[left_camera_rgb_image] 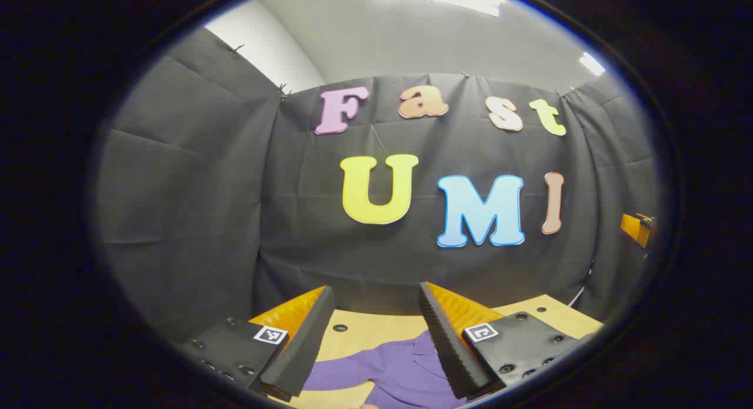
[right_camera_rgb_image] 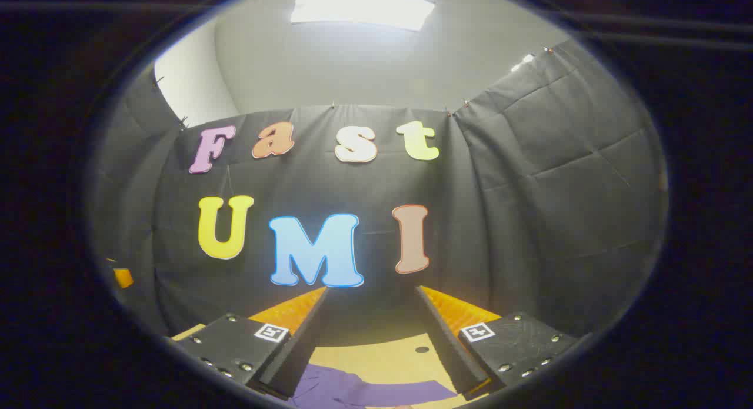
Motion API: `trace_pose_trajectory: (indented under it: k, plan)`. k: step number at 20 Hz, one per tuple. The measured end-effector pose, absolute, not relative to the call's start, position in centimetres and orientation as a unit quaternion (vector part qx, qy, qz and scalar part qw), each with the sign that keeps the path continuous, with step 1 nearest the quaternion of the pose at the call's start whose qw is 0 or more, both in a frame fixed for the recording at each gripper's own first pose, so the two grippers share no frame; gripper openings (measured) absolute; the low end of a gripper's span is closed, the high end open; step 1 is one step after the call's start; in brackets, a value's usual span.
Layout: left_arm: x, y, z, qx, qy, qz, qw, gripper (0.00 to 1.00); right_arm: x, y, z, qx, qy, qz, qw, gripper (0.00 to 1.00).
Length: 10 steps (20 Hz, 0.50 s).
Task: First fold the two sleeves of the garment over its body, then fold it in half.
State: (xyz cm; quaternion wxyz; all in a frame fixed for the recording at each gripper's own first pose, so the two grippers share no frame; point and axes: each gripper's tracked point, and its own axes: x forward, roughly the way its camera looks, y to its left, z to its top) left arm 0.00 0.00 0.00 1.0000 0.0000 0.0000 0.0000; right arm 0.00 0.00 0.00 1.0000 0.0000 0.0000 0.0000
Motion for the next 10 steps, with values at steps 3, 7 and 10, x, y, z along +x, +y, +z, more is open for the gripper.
trace_pose_trajectory:
  k: [3,7,10]
  plan:
    - [0.9,-1.2,0.3,0.004,-0.002,-0.005,1.000,0.92,0.6,0.3,-0.3,-0.001,0.008,0.006,1.000,0.90]
    - [1.4,-1.3,0.4,0.012,0.005,-0.008,1.000,0.93,0.9,1.2,-1.2,-0.009,0.023,0.017,1.000,0.91]
    - [1.3,-0.6,0.1,0.011,0.011,-0.005,1.000,0.93,1.1,1.9,-1.8,-0.014,0.033,0.024,0.999,0.90]
